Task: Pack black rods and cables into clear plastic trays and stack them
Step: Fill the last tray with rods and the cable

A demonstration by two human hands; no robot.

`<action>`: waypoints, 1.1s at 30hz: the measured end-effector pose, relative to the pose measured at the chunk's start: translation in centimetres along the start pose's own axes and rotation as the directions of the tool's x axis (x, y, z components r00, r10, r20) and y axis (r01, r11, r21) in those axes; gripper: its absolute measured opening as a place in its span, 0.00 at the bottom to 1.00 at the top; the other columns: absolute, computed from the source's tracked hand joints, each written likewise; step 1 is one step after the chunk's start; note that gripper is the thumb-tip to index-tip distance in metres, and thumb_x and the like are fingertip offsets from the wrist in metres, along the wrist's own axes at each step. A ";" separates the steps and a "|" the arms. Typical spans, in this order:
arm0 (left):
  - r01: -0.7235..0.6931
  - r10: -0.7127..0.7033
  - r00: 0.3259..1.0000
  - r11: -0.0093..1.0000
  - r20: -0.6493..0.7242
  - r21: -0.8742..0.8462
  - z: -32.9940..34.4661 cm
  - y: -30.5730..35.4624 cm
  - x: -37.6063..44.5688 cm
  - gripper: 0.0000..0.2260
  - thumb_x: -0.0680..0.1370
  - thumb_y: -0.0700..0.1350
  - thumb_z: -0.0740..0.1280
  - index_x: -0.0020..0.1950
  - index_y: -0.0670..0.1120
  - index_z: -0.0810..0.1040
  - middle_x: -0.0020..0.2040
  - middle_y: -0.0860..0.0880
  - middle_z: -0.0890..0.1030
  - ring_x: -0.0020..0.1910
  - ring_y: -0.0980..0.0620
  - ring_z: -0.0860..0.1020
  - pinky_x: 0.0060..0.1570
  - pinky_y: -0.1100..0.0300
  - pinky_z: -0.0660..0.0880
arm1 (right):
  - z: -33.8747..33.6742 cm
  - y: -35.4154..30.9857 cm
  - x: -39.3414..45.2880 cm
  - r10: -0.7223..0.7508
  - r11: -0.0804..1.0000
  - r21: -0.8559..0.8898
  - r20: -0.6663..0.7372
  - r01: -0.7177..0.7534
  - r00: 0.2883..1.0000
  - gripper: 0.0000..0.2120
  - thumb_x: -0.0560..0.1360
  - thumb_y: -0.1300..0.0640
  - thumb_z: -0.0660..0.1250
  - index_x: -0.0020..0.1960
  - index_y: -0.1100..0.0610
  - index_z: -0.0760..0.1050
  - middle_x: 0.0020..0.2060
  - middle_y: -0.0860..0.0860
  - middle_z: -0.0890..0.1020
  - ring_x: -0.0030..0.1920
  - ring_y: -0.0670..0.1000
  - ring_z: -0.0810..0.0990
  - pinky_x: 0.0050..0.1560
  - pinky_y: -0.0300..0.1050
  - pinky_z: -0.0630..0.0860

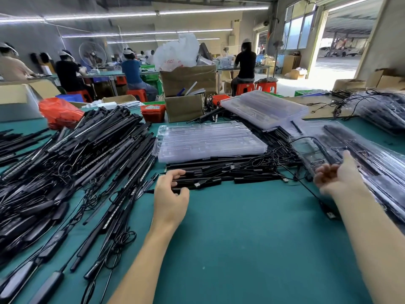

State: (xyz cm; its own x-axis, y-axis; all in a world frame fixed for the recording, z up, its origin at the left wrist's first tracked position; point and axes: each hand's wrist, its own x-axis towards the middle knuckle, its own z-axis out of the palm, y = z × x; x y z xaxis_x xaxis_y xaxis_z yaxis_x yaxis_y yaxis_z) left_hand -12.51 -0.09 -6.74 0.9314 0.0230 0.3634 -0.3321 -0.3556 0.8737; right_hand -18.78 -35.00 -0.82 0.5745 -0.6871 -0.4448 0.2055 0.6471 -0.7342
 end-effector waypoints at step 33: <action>-0.116 0.029 0.990 0.712 0.137 0.692 0.7 -0.6 0.1 0.14 0.83 0.52 0.60 0.68 0.57 0.73 0.56 0.56 0.74 0.60 0.51 0.66 0.59 0.55 0.61 | 1.6 7.5 1.1 -0.417 0.619 -0.469 0.485 0.631 0.769 0.10 0.79 0.53 0.68 0.45 0.60 0.80 0.31 0.54 0.82 0.21 0.46 0.74 0.19 0.35 0.65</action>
State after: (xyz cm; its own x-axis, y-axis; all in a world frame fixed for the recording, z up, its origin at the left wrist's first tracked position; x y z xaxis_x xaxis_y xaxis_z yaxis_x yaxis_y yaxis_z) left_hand -12.09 -0.51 -7.42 0.9332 -0.1153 0.3404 -0.2415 -0.9027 0.3561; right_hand -15.38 -30.37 -6.02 0.7403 -0.6378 0.2125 0.1182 -0.1877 -0.9751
